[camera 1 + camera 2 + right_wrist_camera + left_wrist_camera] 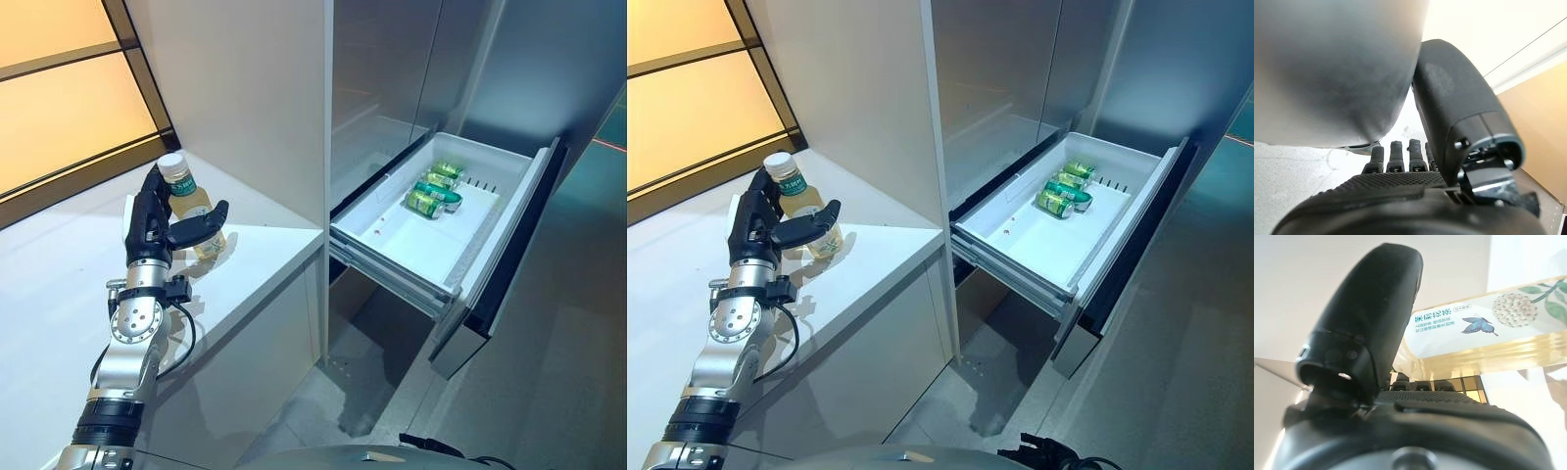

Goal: Put drinks into fridge and close the fridge

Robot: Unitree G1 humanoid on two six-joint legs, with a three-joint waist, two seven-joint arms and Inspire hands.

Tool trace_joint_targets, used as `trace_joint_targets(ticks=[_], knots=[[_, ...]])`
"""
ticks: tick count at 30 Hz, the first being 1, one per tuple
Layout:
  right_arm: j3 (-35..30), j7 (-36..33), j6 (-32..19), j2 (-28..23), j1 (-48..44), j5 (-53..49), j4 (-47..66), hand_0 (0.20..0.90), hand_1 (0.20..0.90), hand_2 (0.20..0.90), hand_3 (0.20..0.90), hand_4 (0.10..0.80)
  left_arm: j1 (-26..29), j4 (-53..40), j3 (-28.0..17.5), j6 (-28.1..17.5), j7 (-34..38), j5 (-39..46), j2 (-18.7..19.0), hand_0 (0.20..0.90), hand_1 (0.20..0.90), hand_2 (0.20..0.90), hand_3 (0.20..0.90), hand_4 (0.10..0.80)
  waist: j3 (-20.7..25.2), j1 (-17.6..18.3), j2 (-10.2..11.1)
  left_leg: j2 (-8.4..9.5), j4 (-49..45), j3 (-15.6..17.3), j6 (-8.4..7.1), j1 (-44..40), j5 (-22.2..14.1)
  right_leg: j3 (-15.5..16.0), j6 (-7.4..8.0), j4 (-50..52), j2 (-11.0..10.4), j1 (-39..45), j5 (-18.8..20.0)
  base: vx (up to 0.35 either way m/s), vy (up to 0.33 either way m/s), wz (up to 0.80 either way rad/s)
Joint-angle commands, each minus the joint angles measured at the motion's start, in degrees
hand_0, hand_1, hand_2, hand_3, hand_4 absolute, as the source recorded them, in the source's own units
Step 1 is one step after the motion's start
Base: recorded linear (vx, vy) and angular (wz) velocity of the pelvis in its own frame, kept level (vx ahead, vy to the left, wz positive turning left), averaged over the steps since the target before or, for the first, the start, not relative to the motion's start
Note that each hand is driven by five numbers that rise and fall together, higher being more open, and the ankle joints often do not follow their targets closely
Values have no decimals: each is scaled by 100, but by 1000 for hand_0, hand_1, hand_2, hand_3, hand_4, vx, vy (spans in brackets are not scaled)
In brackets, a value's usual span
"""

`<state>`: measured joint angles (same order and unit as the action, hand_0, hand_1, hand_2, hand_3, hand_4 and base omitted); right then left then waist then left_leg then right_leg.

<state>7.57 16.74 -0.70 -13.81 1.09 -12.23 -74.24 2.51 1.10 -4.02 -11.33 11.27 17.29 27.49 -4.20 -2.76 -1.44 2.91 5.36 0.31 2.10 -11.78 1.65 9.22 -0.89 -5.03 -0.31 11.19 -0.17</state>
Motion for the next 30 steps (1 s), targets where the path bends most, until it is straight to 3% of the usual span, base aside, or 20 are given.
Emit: trace_joint_targets(ticks=[1,23,24,25,26,27,30], knots=[[148,101,-101,102,-112,56,-409,900,900,900,900,800,807,-230,-67,-577,128,-208,264,900,900,900,900,800,19,31,-90,69,-80,379,124,-34,-550,41,451,769,-280,-234,-420,49,13,-6],[85,97,-159,80,-139,71,-501,900,900,900,900,800,777,-111,-99,-646,263,-232,284,900,900,900,900,800,-109,77,-96,153,-311,348,258,-19,-712,-95,473,1146,-324,-400,-537,42,20,-3],[77,94,-159,78,-138,75,-504,900,900,900,900,800,778,-107,-105,-668,263,-200,287,832,832,832,820,720,-111,79,-95,154,-315,352,260,-19,-717,-99,476,1151,-326,-403,-537,29,27,-4],[71,94,-160,77,-140,85,-504,900,900,900,900,800,780,-112,-104,-693,281,-211,270,587,587,587,535,435,-117,83,-92,160,-328,347,266,-14,-723,-108,477,1168,-326,-415,-539,23,25,-5],[63,95,-174,76,-137,91,-515,900,900,900,900,800,780,-112,-106,-726,276,-195,266,481,481,481,411,311,-118,85,-90,166,-339,341,272,-9,-729,-120,482,1180,-326,-427,-541,22,24,-6],[60,100,-182,73,-137,93,-521,900,900,900,900,800,783,-122,-104,-754,292,-192,265,300,300,300,200,100,-119,88,-88,170,-345,335,276,-8,-734,-130,484,1190,-325,-435,-543,21,21,-8],[63,94,-210,72,-131,86,-521,900,900,900,900,800,792,-148,-75,-789,343,-189,250,300,300,300,200,100,-131,94,-80,179,-354,320,285,-6,-745,-152,492,1210,-325,-455,-540,16,16,-8]])
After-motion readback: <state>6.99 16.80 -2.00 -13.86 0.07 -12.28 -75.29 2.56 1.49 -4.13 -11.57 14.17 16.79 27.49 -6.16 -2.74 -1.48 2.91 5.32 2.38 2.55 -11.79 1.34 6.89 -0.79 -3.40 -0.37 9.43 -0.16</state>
